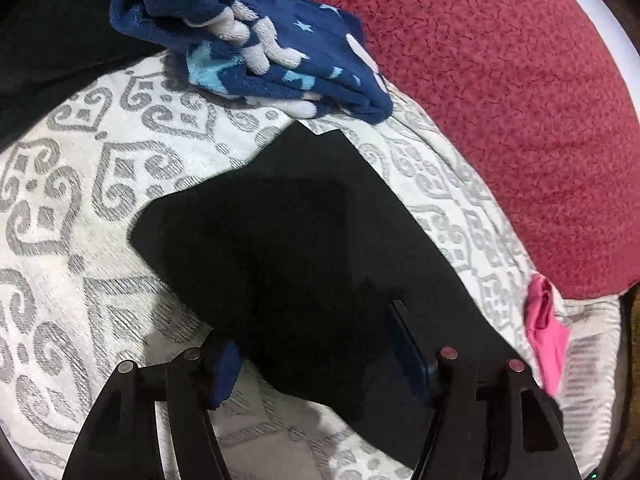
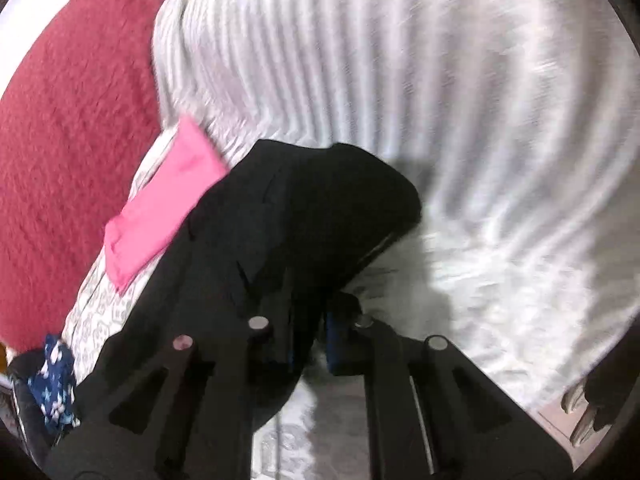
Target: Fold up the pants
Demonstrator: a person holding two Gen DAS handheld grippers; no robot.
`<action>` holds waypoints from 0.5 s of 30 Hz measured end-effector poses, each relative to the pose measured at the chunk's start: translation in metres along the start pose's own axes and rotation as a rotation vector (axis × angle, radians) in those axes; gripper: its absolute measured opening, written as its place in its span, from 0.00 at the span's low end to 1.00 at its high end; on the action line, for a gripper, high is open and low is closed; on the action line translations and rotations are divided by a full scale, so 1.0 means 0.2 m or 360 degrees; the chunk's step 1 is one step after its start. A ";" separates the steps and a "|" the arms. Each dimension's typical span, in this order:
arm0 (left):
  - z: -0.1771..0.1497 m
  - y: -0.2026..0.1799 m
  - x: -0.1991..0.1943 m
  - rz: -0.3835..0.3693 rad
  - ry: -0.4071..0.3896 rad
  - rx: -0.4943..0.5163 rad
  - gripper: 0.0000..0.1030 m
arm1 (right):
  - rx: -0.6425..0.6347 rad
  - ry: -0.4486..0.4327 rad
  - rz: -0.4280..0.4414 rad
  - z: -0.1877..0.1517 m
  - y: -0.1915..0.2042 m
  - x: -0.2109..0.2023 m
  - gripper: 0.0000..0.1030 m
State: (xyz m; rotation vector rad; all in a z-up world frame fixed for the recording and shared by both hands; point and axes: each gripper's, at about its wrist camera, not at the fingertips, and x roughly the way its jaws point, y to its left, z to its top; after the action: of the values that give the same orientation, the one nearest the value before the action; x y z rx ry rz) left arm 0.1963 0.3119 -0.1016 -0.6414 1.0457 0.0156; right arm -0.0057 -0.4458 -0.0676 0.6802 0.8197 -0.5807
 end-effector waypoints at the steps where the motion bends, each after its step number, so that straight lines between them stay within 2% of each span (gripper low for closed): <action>1: 0.00 0.01 0.00 0.0000 -0.0001 -0.0008 0.65 | -0.0001 0.0032 -0.0020 0.00 -0.03 0.02 0.12; 2: 0.00 0.02 -0.01 -0.0005 -0.0001 -0.0020 0.65 | -0.0005 0.0080 -0.0014 -0.02 -0.05 0.05 0.14; 4: -0.01 0.05 -0.02 -0.0037 -0.0002 -0.0050 0.66 | -0.0087 0.0189 -0.0046 -0.05 -0.09 0.12 0.22; 5: -0.02 0.07 -0.03 -0.0057 -0.0003 -0.0073 0.67 | -0.0114 0.0215 -0.0061 -0.06 -0.10 0.12 0.33; 6: -0.03 0.08 -0.05 -0.0076 -0.0001 -0.0094 0.67 | -0.0114 0.0209 -0.0083 -0.06 -0.11 0.09 0.40; 7: -0.04 0.09 -0.06 -0.0092 0.0001 -0.0107 0.67 | -0.0113 0.0191 -0.0127 -0.06 -0.11 0.05 0.43; 10: -0.07 0.12 -0.10 -0.0127 0.0000 -0.0127 0.69 | -0.0175 0.0005 -0.0362 -0.06 -0.05 -0.14 0.53; 11: -0.07 0.12 -0.10 -0.0132 0.0005 -0.0125 0.69 | -0.0205 -0.0038 -0.0380 -0.08 -0.01 -0.19 0.54; 13: -0.07 0.12 -0.09 -0.0123 0.0012 -0.0106 0.70 | -0.0334 -0.0110 -0.0324 -0.10 0.10 -0.27 0.54; 14: -0.07 0.11 -0.08 -0.0121 0.0005 -0.0098 0.70 | -0.0417 -0.0112 -0.0253 -0.13 0.19 -0.29 0.54; 15: -0.06 0.11 -0.07 -0.0109 -0.0009 -0.0087 0.70 | -0.0560 -0.0074 -0.0108 -0.17 0.35 -0.28 0.54</action>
State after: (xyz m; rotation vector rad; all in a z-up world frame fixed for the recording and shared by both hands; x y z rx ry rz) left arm 0.1722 0.3274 -0.1044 -0.7264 1.0198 -0.0138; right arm -0.0033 -0.3639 -0.0180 0.3172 0.8773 -0.4945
